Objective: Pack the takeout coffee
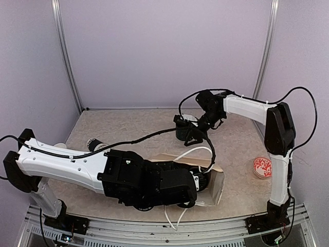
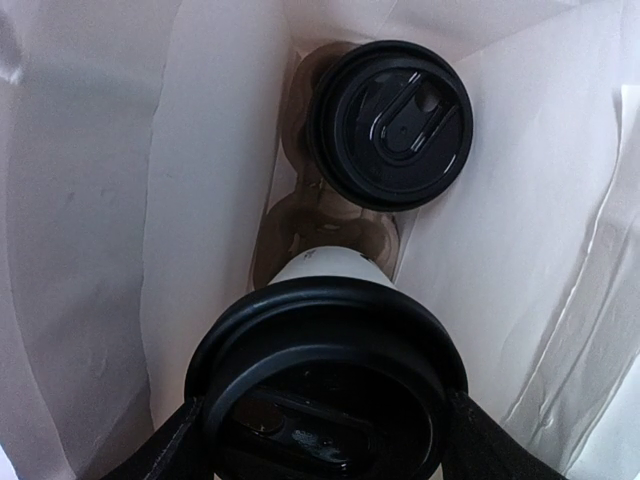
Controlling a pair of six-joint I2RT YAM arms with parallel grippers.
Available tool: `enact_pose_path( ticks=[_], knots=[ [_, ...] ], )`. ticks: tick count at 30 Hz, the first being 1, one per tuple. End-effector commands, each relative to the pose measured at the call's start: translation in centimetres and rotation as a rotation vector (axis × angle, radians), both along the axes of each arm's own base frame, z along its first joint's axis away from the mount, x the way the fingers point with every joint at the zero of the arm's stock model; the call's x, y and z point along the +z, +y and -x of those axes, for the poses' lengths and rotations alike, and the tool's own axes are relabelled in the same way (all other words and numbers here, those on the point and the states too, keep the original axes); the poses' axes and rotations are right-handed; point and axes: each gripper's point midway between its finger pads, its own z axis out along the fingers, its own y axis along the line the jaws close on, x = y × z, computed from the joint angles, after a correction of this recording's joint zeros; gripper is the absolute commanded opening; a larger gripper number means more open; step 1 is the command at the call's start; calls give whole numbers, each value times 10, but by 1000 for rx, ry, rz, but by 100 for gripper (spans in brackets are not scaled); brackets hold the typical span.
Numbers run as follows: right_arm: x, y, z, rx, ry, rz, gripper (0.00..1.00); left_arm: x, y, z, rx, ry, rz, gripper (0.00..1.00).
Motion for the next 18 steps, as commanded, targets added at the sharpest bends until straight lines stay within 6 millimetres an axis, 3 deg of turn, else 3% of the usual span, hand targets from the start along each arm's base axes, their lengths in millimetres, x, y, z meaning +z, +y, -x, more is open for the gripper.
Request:
enact_pose_path(
  ticks=[1,18],
  knots=[
    [-12,14,5,39,34,2,45,20,-9,-1,-60,-41,60,63],
    [-33,20,19,97,130,-9,44,3,-5,-15,-132,-4,29,63]
  ],
)
